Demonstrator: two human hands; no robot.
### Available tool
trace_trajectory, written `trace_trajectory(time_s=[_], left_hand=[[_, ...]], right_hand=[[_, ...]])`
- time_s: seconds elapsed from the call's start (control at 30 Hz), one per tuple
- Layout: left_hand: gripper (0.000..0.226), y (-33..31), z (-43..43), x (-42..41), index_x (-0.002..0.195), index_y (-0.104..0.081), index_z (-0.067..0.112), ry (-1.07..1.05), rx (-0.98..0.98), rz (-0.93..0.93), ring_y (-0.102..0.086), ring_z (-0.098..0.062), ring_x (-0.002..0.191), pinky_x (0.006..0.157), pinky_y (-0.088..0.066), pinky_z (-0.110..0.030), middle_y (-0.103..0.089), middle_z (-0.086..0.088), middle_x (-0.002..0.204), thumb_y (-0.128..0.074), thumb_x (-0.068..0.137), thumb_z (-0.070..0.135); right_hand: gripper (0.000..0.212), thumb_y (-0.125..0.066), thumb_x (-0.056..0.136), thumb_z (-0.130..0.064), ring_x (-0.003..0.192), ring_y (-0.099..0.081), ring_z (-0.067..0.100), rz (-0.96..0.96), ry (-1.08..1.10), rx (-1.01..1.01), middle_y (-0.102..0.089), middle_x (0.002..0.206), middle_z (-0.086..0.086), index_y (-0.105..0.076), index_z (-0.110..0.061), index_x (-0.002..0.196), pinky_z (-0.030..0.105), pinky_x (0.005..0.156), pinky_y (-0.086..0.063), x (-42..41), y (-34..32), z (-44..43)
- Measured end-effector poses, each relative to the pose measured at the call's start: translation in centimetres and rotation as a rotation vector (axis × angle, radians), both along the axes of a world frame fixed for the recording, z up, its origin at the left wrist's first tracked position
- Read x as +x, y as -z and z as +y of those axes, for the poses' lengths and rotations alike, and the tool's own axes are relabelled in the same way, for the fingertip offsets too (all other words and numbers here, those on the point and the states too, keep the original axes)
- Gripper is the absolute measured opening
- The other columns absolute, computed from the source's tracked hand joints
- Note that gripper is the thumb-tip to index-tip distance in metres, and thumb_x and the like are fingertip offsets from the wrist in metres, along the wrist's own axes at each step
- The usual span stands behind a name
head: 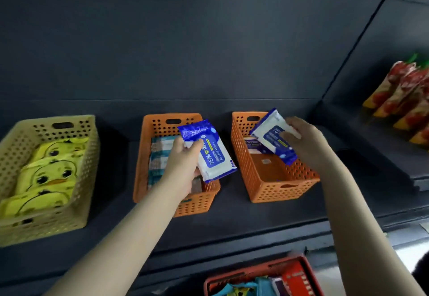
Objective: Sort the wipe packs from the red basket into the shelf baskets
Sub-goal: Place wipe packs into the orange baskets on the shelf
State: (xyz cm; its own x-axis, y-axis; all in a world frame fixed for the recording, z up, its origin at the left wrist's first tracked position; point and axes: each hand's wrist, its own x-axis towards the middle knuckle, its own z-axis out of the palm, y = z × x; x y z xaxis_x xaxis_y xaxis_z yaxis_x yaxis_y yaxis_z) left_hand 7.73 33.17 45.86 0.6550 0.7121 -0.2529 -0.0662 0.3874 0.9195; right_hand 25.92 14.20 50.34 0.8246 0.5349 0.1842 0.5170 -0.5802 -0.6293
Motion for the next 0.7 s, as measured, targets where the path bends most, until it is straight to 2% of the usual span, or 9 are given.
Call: trace_trajectory(time_s=[0.1, 0.2, 0.27, 0.37, 0.43, 0.57, 0.63, 0.7], left_hand=[[0.017, 0.6, 0.5, 3.2, 0.102, -0.056, 0.019, -0.057, -0.096, -0.028, -0.074, -0.017, 0.077, 0.066, -0.061, -0.038, -0.076, 0.001, 0.086, -0.063, 0.093, 0.033], [0.020, 1.0, 0.7, 5.3, 0.104, -0.056, 0.020, -0.114, -0.100, -0.023, -0.074, -0.016, 0.079, 0.072, -0.060, -0.039, -0.074, -0.001, 0.093, -0.061, 0.094, 0.036], [0.014, 1.3, 1.3, 7.3, 0.103, -0.056, 0.022, -0.138, -0.087, -0.025, -0.073, -0.016, 0.079, 0.072, -0.059, -0.037, -0.073, -0.002, 0.096, -0.059, 0.095, 0.034], [0.012, 1.6, 2.0, 9.1, 0.102, -0.056, 0.021, -0.128, -0.116, -0.004, -0.070, -0.015, 0.080, 0.078, -0.055, -0.037, -0.071, -0.003, 0.095, -0.058, 0.096, 0.031], [0.019, 1.8, 2.5, 9.5, 0.108, -0.057, 0.017, -0.120, -0.131, -0.004, -0.071, -0.015, 0.083, 0.079, -0.056, -0.038, -0.071, -0.004, 0.097, -0.059, 0.096, 0.031], [0.030, 2.1, 3.1, 9.3, 0.122, -0.056, 0.012, -0.067, -0.152, -0.069, -0.073, -0.014, 0.086, 0.072, -0.058, -0.031, -0.072, -0.004, 0.104, -0.058, 0.097, 0.026], [0.030, 2.0, 3.2, 9.3, 0.124, -0.055, 0.012, -0.047, -0.170, -0.074, -0.073, -0.014, 0.089, 0.072, -0.058, -0.030, -0.072, -0.005, 0.108, -0.058, 0.096, 0.024], [0.032, 2.0, 3.2, 9.2, 0.126, -0.055, 0.011, -0.041, -0.187, -0.070, -0.072, -0.016, 0.092, 0.075, -0.058, -0.032, -0.072, -0.007, 0.111, -0.058, 0.096, 0.023]], right_hand=[[0.044, -0.052, 0.099, -0.023, 0.127, -0.050, 0.030, -0.072, -0.001, -0.327, -0.058, 0.136, 0.006, -0.046, -0.027, 0.143, 0.042, 0.107, -0.035, 3.7, 1.3, 1.9], [0.045, -0.050, 0.100, -0.030, 0.136, -0.041, 0.028, 0.012, -0.095, -0.629, -0.048, 0.147, 0.004, -0.042, -0.033, 0.145, 0.044, 0.113, -0.026, 6.4, 3.3, 2.8], [0.046, -0.053, 0.099, -0.033, 0.138, -0.039, 0.025, 0.107, -0.206, -0.735, -0.041, 0.152, 0.001, -0.043, -0.036, 0.143, 0.044, 0.114, -0.028, 8.2, 4.7, 3.7], [0.044, -0.054, 0.097, -0.030, 0.128, -0.046, 0.020, 0.232, -0.311, -0.782, -0.044, 0.148, -0.002, -0.045, -0.037, 0.140, 0.043, 0.106, -0.038, 9.1, 7.1, 5.1], [0.044, -0.054, 0.097, -0.028, 0.119, -0.051, 0.016, 0.251, -0.337, -0.777, -0.048, 0.142, -0.002, -0.045, -0.037, 0.138, 0.034, 0.093, -0.042, 9.6, 8.5, 5.9], [0.045, -0.059, 0.094, -0.026, 0.110, -0.052, 0.011, 0.224, -0.384, -0.730, -0.050, 0.139, -0.002, -0.048, -0.036, 0.137, 0.027, 0.083, -0.043, 11.0, 10.3, 6.7], [0.046, -0.060, 0.094, -0.026, 0.109, -0.053, 0.011, 0.223, -0.403, -0.720, -0.050, 0.139, -0.003, -0.049, -0.036, 0.137, 0.027, 0.084, -0.045, 11.3, 10.8, 6.7], [0.047, -0.062, 0.092, -0.028, 0.118, -0.051, 0.016, 0.236, -0.410, -0.731, -0.047, 0.140, -0.002, -0.048, -0.038, 0.137, 0.036, 0.095, -0.047, 11.3, 11.1, 6.7]])
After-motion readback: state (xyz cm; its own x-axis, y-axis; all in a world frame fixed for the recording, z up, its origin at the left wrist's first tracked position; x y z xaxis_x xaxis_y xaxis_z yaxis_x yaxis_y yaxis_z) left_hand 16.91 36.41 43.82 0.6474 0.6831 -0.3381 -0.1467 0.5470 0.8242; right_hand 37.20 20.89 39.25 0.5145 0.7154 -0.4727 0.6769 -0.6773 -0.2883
